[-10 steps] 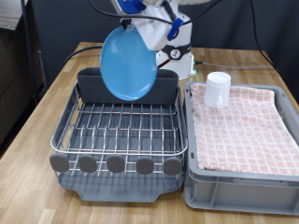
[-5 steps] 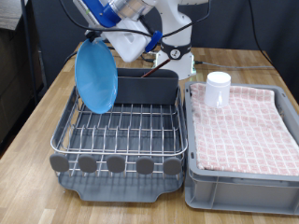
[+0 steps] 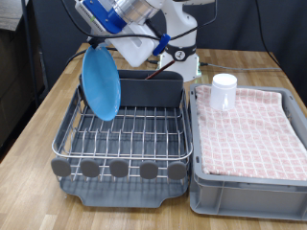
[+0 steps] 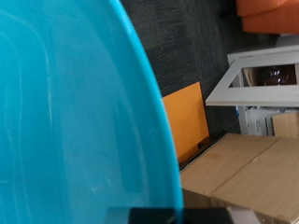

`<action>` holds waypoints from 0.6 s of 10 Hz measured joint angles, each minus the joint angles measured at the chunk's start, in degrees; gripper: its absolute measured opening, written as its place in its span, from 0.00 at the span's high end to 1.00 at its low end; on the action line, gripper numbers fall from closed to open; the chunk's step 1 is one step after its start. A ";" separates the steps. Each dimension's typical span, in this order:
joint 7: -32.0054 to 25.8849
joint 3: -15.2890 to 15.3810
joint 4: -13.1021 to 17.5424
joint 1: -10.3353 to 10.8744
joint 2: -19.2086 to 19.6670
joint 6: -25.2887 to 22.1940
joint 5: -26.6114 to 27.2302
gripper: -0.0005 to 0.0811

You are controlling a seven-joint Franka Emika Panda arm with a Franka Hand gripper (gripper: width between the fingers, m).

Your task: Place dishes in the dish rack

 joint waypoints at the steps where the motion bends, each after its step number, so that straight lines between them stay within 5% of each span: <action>1: -0.73 0.35 0.02 0.03 0.42 -0.02 -0.90 0.98; 4: -1.16 1.41 -0.05 0.18 1.17 -1.72 -6.23 0.98; 6: -1.17 1.17 -1.06 0.13 1.19 2.26 -11.14 0.98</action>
